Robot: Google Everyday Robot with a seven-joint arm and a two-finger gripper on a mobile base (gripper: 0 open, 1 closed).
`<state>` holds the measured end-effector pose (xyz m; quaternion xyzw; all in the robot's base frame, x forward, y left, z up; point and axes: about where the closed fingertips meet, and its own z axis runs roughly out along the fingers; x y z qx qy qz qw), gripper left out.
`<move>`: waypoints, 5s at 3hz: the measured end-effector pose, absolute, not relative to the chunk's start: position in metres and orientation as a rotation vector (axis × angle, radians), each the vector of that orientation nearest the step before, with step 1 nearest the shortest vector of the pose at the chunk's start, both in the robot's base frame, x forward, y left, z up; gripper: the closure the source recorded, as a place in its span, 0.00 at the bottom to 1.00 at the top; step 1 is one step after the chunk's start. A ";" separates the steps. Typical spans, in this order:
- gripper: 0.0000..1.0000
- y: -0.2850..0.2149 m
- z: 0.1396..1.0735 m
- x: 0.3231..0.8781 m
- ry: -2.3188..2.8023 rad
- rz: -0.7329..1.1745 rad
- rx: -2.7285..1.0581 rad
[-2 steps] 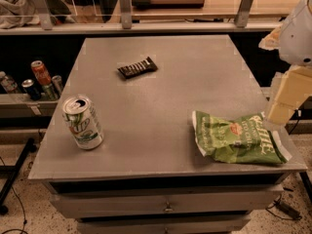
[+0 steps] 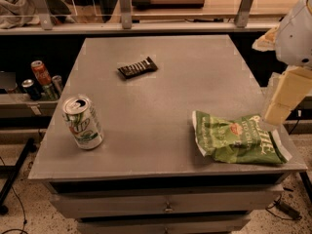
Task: Pick 7up can
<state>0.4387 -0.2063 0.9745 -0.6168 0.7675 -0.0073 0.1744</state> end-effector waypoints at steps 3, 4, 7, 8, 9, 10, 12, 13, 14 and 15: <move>0.00 -0.084 0.988 0.408 1.517 0.645 -1.868; 0.00 -0.066 1.006 0.401 1.455 0.717 -1.832; 0.00 0.011 0.963 0.423 1.428 0.896 -1.755; 0.00 0.052 0.940 0.435 1.396 0.987 -1.716; 0.00 0.082 0.919 0.451 1.362 1.047 -1.663; 0.00 0.109 0.906 0.458 1.312 1.102 -1.620; 0.00 0.141 0.905 0.457 1.202 1.181 -1.568; 0.17 0.149 0.906 0.452 1.172 1.207 -1.557; 0.40 0.154 0.905 0.447 1.155 1.230 -1.547; 0.64 0.156 0.903 0.444 1.146 1.246 -1.542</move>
Offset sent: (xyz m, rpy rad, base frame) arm -0.0486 0.1471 0.0370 0.7631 0.0394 0.6128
